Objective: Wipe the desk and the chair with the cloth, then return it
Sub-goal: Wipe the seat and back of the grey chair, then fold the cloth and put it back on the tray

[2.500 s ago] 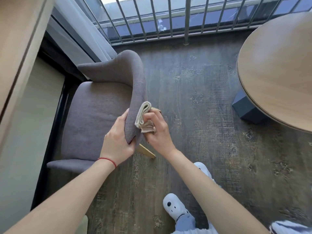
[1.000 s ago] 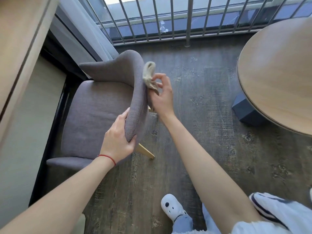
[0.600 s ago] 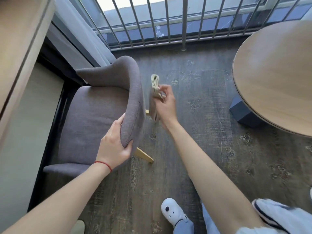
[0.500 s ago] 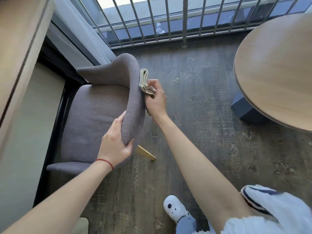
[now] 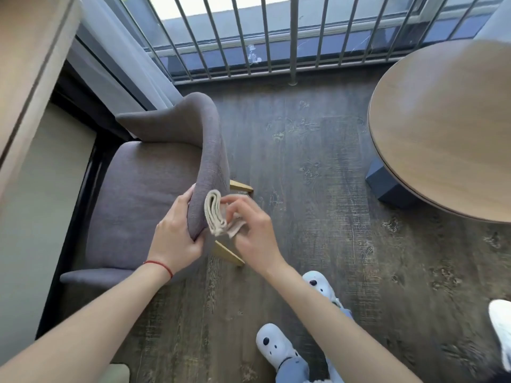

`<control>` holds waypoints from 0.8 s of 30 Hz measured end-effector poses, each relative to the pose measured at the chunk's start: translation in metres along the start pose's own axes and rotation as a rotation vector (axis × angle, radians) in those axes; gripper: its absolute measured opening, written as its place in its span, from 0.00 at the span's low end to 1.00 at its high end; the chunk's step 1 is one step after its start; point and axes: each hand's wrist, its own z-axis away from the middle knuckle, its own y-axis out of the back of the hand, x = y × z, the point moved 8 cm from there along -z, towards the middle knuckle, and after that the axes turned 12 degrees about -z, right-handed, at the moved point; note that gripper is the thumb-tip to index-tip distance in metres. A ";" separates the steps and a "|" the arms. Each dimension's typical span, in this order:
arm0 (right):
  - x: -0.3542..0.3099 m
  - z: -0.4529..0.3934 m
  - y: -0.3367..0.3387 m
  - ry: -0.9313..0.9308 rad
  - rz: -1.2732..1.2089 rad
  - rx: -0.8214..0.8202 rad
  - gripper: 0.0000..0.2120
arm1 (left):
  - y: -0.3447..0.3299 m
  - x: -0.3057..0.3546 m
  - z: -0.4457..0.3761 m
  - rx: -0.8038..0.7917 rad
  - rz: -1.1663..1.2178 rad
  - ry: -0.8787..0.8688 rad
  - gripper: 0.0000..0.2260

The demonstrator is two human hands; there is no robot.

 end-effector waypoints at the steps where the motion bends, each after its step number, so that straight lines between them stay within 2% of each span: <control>1: -0.006 -0.007 0.010 0.001 0.004 0.041 0.12 | 0.000 0.000 -0.001 -0.021 0.001 0.006 0.36; 5: -0.064 -0.028 0.017 0.125 0.021 0.111 0.09 | 0.019 0.015 0.000 -0.178 0.175 0.063 0.30; 6: -0.081 -0.033 0.014 0.172 0.016 0.099 0.08 | 0.038 0.019 0.000 -0.140 0.283 0.127 0.25; 8: -0.119 -0.041 -0.002 0.248 0.015 0.052 0.08 | 0.088 0.020 0.002 -0.043 0.699 0.325 0.15; 9: -0.141 -0.042 -0.015 0.281 0.021 0.002 0.10 | 0.110 0.023 0.003 -0.085 0.948 0.387 0.18; 10: -0.163 -0.042 -0.032 0.316 0.034 -0.071 0.11 | 0.132 0.033 0.005 -0.199 1.179 0.385 0.26; 11: -0.186 -0.040 -0.050 0.363 0.068 -0.150 0.13 | 0.161 0.042 0.009 -0.295 1.266 0.337 0.33; 12: -0.211 -0.038 -0.068 0.426 0.109 -0.238 0.15 | 0.192 0.048 0.013 -0.320 1.261 0.285 0.36; 14: -0.253 -0.035 -0.100 0.509 0.078 -0.452 0.16 | 0.251 0.045 0.026 -0.187 1.084 0.280 0.31; 15: -0.272 -0.036 -0.111 0.496 0.009 -0.562 0.14 | 0.277 0.037 0.034 -0.068 0.993 0.337 0.24; 17: -0.301 -0.045 -0.129 0.379 -0.123 -0.713 0.13 | 0.318 0.011 0.061 0.186 0.959 0.517 0.11; 19: -0.317 -0.061 -0.144 0.253 -0.141 -0.685 0.12 | 0.356 -0.006 0.094 0.404 1.075 0.634 0.04; 21: -0.324 -0.075 -0.167 0.098 -0.055 -0.608 0.13 | 0.392 -0.018 0.127 0.589 1.204 0.659 0.04; 24: -0.334 -0.055 -0.236 -0.278 -0.185 -0.810 0.18 | 0.433 -0.036 0.183 0.810 1.317 0.664 0.04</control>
